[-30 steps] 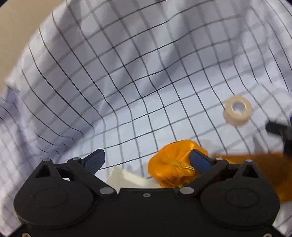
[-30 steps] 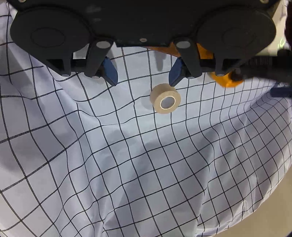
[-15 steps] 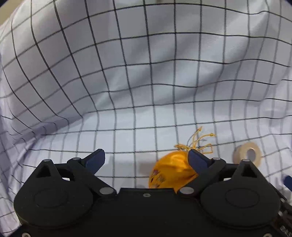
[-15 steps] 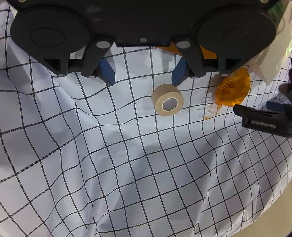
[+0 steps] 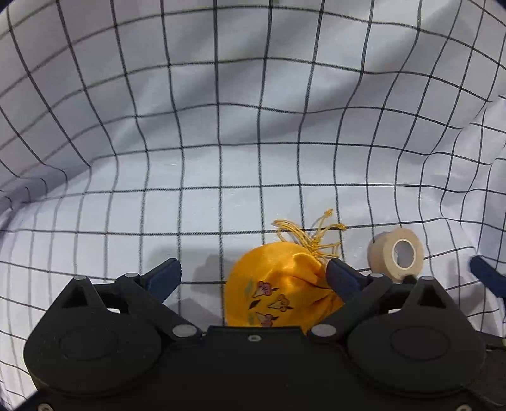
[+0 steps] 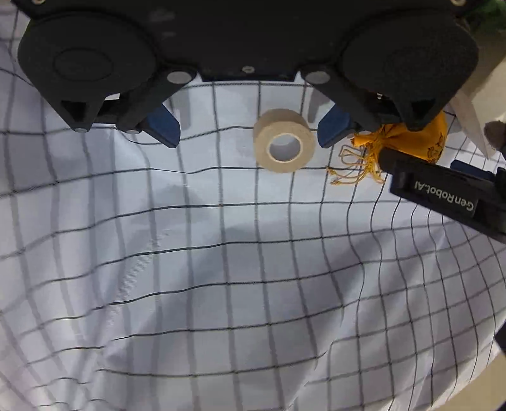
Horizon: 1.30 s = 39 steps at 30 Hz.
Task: Organize soft objects
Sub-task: 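Grasp the orange drawstring pouch with the left tool while the right tool grasps the tape roll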
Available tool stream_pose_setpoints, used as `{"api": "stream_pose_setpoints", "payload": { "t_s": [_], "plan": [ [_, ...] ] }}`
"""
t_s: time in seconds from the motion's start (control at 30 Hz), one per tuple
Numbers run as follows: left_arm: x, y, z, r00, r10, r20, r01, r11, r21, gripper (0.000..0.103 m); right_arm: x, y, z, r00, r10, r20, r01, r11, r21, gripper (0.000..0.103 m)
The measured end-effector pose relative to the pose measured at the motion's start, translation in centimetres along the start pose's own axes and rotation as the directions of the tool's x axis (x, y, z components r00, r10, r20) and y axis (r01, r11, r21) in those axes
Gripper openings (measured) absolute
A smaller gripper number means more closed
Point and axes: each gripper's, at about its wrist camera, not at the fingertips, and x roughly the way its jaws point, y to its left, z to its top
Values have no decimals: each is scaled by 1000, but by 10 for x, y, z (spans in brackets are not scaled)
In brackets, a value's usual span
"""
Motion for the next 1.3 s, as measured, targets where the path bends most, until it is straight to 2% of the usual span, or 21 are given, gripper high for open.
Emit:
{"api": "stream_pose_setpoints", "payload": {
  "t_s": [0.17,0.3,0.37,0.57,0.67,0.8,0.9,0.97,1.07,1.2,1.3],
  "plan": [
    [8,-2,3,1000,-17,-21,17,1000,-23,95,24,10,4,999,2,-44,-4,999,-54,92],
    [18,-1,7,999,-14,-35,13,1000,-26,95,37,12,6,997,4,-73,-10,997,-74,72],
    [22,-2,9,999,-20,-49,19,1000,-24,95,41,14,6,996,22,-81,-29,997,-78,47],
    [32,-9,5,998,-26,-63,26,1000,-3,94,40,8,7,997,28,-78,-30,999,-29,47],
    [40,-17,5,995,-31,-91,31,999,6,94,33,1,6,998,2,-58,-3,1000,-15,47],
    [56,-23,4,987,-75,-142,72,997,-30,94,18,-5,4,999,-30,-22,30,999,-20,47],
    [66,-29,2,987,-72,-146,70,997,-21,94,3,-6,0,998,-56,8,56,998,-29,47],
    [70,-37,0,987,-58,-149,59,998,3,90,-7,-9,-3,997,-67,27,68,997,-24,47],
    [74,-52,-3,992,-31,-119,36,999,41,86,-25,-14,-10,996,-77,46,77,997,-6,47],
    [67,-72,-6,995,-63,-75,68,996,62,77,-48,-21,-21,995,-77,68,76,997,16,47],
    [57,-89,-11,997,-74,-34,77,992,99,76,-65,-25,-31,992,-93,86,91,996,22,47]
  ]
}}
